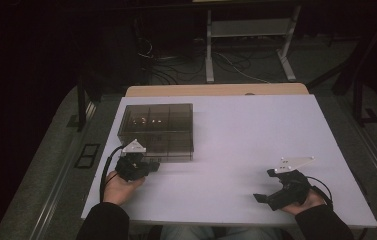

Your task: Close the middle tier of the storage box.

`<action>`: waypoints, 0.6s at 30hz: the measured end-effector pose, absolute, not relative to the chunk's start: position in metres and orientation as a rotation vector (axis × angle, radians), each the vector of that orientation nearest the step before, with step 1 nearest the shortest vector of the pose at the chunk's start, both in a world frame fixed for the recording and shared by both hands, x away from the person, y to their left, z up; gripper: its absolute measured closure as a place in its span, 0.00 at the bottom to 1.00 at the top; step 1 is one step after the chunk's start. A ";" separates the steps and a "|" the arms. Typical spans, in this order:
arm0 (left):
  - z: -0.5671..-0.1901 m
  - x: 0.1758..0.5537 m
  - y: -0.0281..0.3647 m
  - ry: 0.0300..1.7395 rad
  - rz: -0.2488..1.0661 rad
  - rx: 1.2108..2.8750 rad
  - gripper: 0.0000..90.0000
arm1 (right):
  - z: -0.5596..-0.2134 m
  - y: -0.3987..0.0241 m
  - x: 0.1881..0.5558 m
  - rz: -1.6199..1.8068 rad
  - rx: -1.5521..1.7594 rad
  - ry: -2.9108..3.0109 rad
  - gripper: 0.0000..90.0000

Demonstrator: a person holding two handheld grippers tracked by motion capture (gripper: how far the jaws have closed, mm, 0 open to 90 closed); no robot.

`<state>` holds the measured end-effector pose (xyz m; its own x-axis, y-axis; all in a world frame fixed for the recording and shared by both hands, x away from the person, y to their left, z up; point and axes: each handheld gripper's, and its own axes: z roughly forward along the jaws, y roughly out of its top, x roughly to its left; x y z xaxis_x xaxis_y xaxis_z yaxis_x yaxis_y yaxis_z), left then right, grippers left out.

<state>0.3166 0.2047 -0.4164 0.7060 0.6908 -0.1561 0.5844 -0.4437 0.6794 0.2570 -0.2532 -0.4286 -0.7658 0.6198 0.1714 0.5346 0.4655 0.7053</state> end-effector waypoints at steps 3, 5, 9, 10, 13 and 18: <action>-0.417 0.317 0.204 0.976 0.188 2.162 0.99 | -0.429 -0.253 0.257 1.188 1.023 2.595 0.00; -0.417 0.318 0.205 0.975 0.191 2.165 0.99 | -0.429 -0.253 0.257 1.187 1.024 2.594 0.00; -0.416 0.319 0.206 0.982 0.198 2.163 0.99 | -0.429 -0.253 0.257 1.184 1.019 2.599 0.00; -0.416 0.319 0.206 0.985 0.198 2.160 0.99 | -0.429 -0.253 0.257 1.183 1.019 2.599 0.00; -0.416 0.320 0.206 0.987 0.200 2.157 0.99 | -0.429 -0.253 0.257 1.184 1.018 2.599 0.00; -0.417 0.321 0.207 0.996 0.203 2.148 0.99 | -0.429 -0.253 0.257 1.182 1.020 2.601 0.00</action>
